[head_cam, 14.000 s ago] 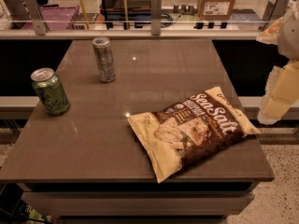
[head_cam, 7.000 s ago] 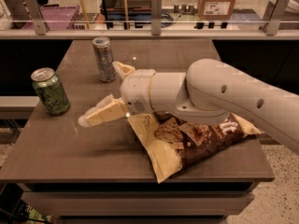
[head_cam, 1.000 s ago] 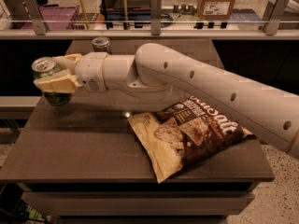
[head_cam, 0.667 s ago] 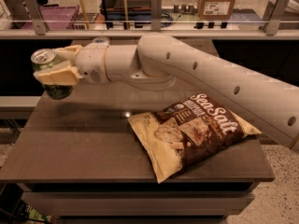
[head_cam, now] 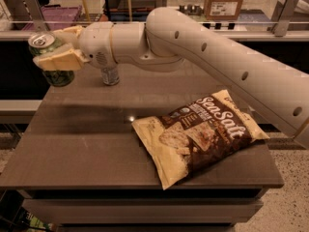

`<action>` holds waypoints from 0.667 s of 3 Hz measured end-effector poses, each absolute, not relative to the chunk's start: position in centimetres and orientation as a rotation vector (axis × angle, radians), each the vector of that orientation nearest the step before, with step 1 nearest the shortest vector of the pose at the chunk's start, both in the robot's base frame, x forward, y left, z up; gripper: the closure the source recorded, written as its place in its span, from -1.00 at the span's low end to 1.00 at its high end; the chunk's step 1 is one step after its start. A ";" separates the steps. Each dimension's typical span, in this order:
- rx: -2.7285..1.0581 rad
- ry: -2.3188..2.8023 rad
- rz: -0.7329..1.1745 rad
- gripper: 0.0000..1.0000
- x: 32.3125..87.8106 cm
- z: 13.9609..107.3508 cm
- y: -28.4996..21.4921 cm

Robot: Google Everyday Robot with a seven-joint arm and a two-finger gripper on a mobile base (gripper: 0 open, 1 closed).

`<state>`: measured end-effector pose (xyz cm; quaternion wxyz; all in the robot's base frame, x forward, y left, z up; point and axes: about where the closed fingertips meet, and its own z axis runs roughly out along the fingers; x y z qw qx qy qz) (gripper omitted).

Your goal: Pick green can

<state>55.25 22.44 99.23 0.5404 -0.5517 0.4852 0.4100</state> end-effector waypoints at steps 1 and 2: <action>-1.348 1.108 0.973 1.00 55.6 101.3 22.2; -1.396 1.097 0.946 1.00 55.0 104.7 22.5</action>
Offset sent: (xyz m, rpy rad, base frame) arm 0.0025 -0.0041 0.0646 -0.0460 -0.0732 0.0492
